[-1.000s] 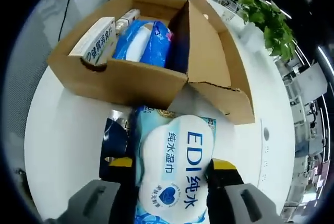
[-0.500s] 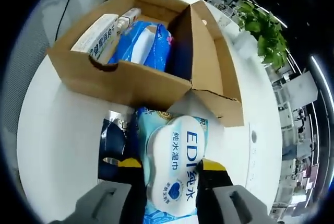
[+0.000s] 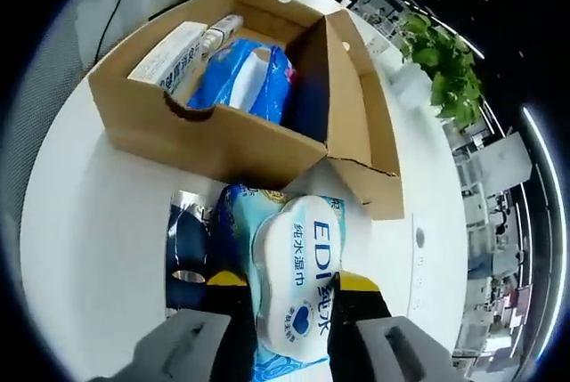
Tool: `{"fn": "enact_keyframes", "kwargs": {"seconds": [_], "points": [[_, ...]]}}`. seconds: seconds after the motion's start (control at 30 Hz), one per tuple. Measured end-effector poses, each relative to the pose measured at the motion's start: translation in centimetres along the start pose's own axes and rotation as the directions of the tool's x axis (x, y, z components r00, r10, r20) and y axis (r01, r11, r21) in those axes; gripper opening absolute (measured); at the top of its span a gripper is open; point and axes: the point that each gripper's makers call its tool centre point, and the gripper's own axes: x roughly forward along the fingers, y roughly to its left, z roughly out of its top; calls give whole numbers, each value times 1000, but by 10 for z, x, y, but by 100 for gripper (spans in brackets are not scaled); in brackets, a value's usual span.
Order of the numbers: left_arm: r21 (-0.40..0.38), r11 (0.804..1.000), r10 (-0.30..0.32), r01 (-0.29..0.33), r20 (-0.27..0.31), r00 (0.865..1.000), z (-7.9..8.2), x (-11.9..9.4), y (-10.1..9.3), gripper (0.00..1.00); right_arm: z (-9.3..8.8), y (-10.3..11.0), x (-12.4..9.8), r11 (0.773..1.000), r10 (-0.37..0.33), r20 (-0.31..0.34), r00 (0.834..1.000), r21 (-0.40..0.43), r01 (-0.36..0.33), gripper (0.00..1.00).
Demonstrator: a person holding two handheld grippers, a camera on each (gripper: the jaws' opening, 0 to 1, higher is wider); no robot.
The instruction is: Operate the shoe box by opening the lid, removing the specified soft item, and placing it in the target area until the item is outside and the box remains undamaged.
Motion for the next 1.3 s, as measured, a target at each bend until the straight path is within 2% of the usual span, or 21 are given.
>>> {"fn": "enact_keyframes", "kwargs": {"seconds": [0.17, 0.27, 0.6, 1.17, 1.3], "points": [[-4, 1000, -5, 5, 2, 1000, 0, 0, 0, 81, -1, -1, -2, 999, -28, 3, 1000, -23, 28, 23], [-4, 1000, -5, 5, 5, 1000, 0, 0, 0, 81, -3, -4, -6, 999, -39, 9, 999, 3, 39, 24], [-2, 1000, -12, 12, 16, 1000, 2, 0, -1, 81, -2, -1, -20, 998, -56, 14, 998, 1, 56, 24], [3, 1000, -13, 13, 41, 999, 7, 0, -2, 81, 6, 21, -27, 999, -47, 17, 999, -12, 47, 25], [3, 1000, -16, 16, 42, 999, 7, 0, -3, 81, 6, 25, -24, 999, -40, 19, 999, 10, 40, 25]]}}
